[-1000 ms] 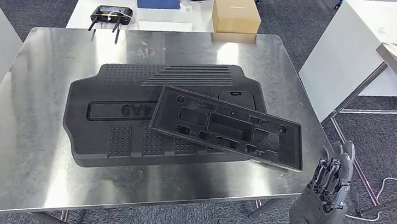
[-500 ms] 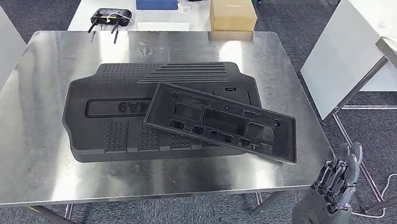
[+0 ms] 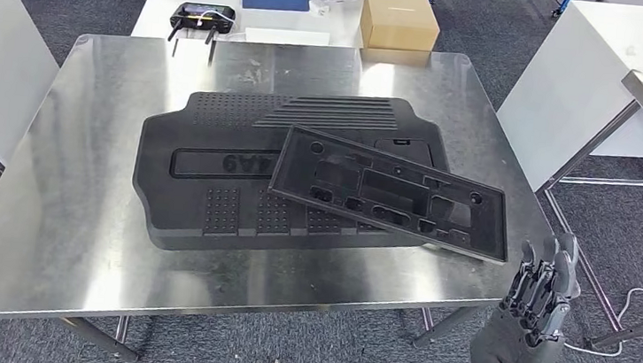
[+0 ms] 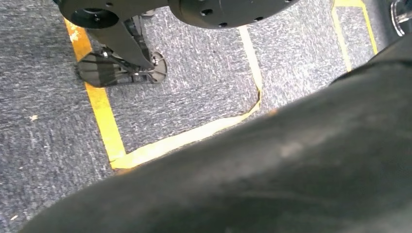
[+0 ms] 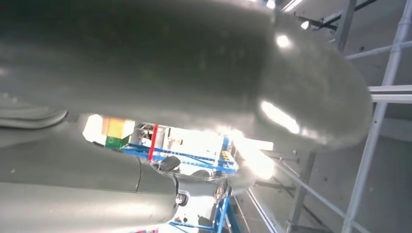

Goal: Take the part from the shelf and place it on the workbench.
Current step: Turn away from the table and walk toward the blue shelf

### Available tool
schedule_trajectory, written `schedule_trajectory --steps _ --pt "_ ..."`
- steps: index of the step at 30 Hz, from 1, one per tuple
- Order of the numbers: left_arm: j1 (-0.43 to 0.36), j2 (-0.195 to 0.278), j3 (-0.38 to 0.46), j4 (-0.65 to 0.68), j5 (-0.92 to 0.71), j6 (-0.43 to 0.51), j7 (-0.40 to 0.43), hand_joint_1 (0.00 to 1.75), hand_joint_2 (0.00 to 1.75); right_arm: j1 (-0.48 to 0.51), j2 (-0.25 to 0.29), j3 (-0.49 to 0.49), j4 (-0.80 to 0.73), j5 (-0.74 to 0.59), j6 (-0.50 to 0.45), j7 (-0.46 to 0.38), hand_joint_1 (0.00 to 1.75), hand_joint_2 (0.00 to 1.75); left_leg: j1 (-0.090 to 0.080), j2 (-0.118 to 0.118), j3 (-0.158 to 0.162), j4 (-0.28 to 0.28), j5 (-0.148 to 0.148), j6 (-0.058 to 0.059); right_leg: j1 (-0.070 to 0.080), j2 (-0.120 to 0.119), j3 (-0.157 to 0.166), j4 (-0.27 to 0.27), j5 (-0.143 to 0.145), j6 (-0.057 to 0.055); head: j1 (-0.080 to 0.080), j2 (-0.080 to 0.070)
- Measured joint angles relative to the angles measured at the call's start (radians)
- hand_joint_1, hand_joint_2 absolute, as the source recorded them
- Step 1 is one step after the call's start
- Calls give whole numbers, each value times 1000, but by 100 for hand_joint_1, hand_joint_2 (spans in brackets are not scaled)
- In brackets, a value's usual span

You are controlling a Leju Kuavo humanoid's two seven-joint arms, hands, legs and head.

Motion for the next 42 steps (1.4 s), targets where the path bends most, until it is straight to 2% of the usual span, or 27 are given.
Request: schedule_trajectory --steps 2,3,4,6,8,9,11,12,13,14,17,18,19,20,23,25,28,29,31,33,34,35,36,37,39,40,42 --pt "0 0 0 0 0 0 0 0 0 2 0 -6 3 -15 3 1 0 0 -4 0 -20 0 12 9 2 4 -52 131 -66 -8 3 0" --pt "0 0 1 0 0 0 -1 0 0 3 1 -10 5 -22 6 1 0 0 -6 0 -30 1 19 11 3 5 -63 171 -82 -7 3 0" --pt "1 0 1 0 0 0 -1 0 0 4 1 -12 7 -27 8 2 0 0 -8 0 -38 1 26 11 5 5 -56 176 -83 -3 3 0" --pt "1 0 3 0 0 0 -1 0 0 5 2 -17 10 -31 11 2 0 0 -10 -1 -53 1 40 9 11 6 21 71 -51 3 3 0" --pt "0 -1 5 0 0 0 -1 0 0 6 3 -19 10 -31 11 2 0 0 -11 -3 -61 0 54 2 22 7 110 -65 -21 -3 2 0" --pt "0 -1 6 0 0 0 -1 0 0 6 4 -20 10 -32 11 2 0 0 -11 -3 -63 -1 61 -4 26 8 132 -103 -13 -8 2 0" --pt "0 -2 8 0 0 -1 -2 0 0 9 6 -21 10 -33 11 2 0 0 -11 -3 -62 -8 75 -17 31 9 130 -113 -1 -16 2 0" --pt "1 -2 9 0 0 -1 -2 0 0 9 6 -21 10 -33 11 2 0 0 -9 -3 -63 -9 80 -24 27 8 124 -118 5 -23 3 0" --pt "2 -1 9 0 0 -2 -2 0 0 10 7 -21 10 -33 12 2 0 0 -8 -1 -65 -5 71 -29 23 8 120 -123 14 -31 3 0" --pt "3 0 10 1 0 -2 -2 0 0 11 8 -22 11 -34 12 2 0 0 -8 1 -71 15 44 -34 18 7 115 -127 25 -40 2 0" --pt "5 1 11 1 0 -2 -4 0 0 15 13 -23 11 -38 13 2 0 0 -5 6 -106 170 -97 -45 13 2 89 -129 52 -52 0 0" --pt "4 2 12 1 0 -2 -4 0 0 17 14 -23 12 -39 13 2 0 0 -5 7 -110 220 -122 -49 13 1 81 -128 60 -50 0 0" --pt "4 3 13 1 0 -2 -5 0 0 18 14 -24 13 -40 13 2 0 0 -3 7 -103 244 -126 -53 13 0 72 -126 67 -48 0 0" --pt "4 4 14 1 0 -2 -5 0 0 19 15 -25 14 -41 13 2 0 0 0 8 -79 236 -112 -56 12 -1 64 -123 73 -45 -1 0" --pt "2 6 15 0 -1 -1 -5 0 0 22 17 -27 15 -43 14 2 0 0 8 10 50 71 -63 -65 9 -3 35 -103 88 -31 -2 0" --pt "0 5 15 0 -2 -1 -5 0 0 23 19 -29 15 -44 15 2 0 0 5 7 82 7 -67 -58 13 -5 19 -90 96 -20 -2 0" --pt "1 5 16 1 -2 0 -5 0 0 25 21 -31 15 -45 17 2 0 0 -1 7 59 2 -53 -26 12 -4 6 -86 104 -2 -2 0" --pt "1 5 16 1 -2 0 -5 0 0 26 21 -33 15 -45 17 2 0 0 -2 9 48 0 -44 -13 11 -2 -5 -70 88 -2 0 0" --pt "0 6 16 1 -3 1 -5 0 0 27 22 -37 15 -47 18 2 0 0 -4 11 21 -1 -24 7 10 2 -42 18 14 -13 3 0" --pt "0 6 16 1 -4 1 -5 0 0 27 22 -39 16 -50 20 2 0 0 -8 12 -10 0 -1 14 11 5 -74 143 -57 -21 5 0" --pt "0 6 16 1 -4 1 -5 0 0 28 22 -40 17 -52 20 2 0 0 -10 13 -24 0 11 14 12 6 -75 181 -69 -18 5 0" --pt "0 6 16 1 -5 1 -5 0 0 28 22 -41 18 -52 20 2 0 0 -12 13 -37 0 23 14 14 6 -58 186 -62 -12 5 0" --pt "0 6 16 1 -5 1 -5 0 0 27 22 -42 19 -53 21 2 0 0 -14 13 -48 0 35 13 17 6 -22 153 -43 -7 5 0" --pt "0 6 17 1 -5 1 -5 0 0 27 22 -43 19 -53 21 2 0 0 -15 12 -58 1 46 12 22 7 29 92 -24 -6 6 0" --pt "0 4 17 1 -6 0 -5 0 0 26 22 -43 19 -52 21 2 0 0 -18 11 -74 1 67 5 33 5 132 -54 -17 -19 5 0" --pt "0 3 17 0 -7 0 -5 0 0 27 23 -44 19 -53 21 2 0 0 -18 11 -78 -1 78 0 37 5 158 -101 -22 -26 4 0" --pt "1 3 17 1 -8 -1 -5 0 0 27 23 -44 19 -56 22 2 0 0 -16 13 -81 -11 99 -15 42 4 161 -131 -18 -36 5 0"
